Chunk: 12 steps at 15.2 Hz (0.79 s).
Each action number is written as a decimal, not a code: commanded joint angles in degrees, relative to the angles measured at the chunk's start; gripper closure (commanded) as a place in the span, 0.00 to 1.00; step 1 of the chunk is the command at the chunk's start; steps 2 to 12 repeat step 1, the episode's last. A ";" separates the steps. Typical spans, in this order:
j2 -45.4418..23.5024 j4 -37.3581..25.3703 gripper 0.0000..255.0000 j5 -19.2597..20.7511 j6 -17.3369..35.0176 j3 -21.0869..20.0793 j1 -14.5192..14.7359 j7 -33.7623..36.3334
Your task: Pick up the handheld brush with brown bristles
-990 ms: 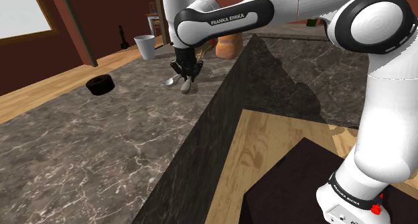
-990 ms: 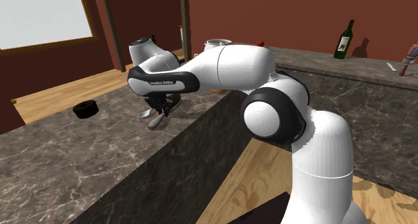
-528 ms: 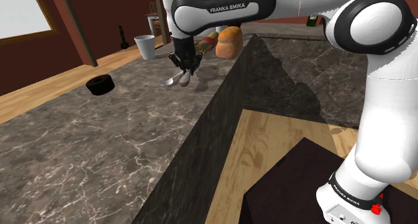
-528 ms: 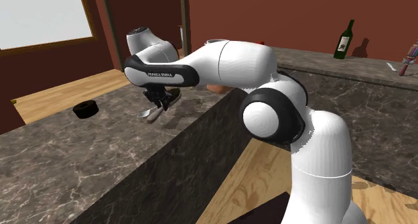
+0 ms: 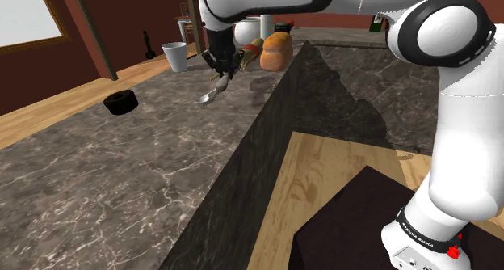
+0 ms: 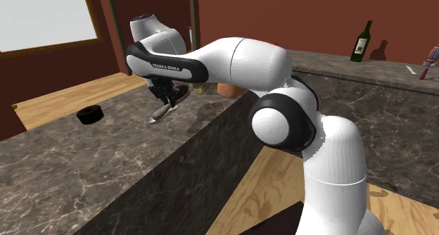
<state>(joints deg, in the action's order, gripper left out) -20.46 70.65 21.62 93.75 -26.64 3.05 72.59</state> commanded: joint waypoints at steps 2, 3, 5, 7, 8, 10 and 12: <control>-0.01 -0.45 1.00 0.02 -0.44 -0.03 0.12 -0.01; -0.01 -0.45 1.00 0.02 -0.44 -0.03 0.12 -0.01; -0.01 -0.45 1.00 0.02 -0.44 -0.03 0.12 -0.01; -0.01 -0.45 1.00 0.02 -0.44 -0.03 0.12 -0.01; -0.01 -0.45 1.00 0.02 -0.44 -0.03 0.12 -0.01; -0.01 -0.45 1.00 0.02 -0.44 -0.03 0.12 -0.01; -0.01 -0.45 1.00 0.02 -0.44 -0.03 0.12 -0.01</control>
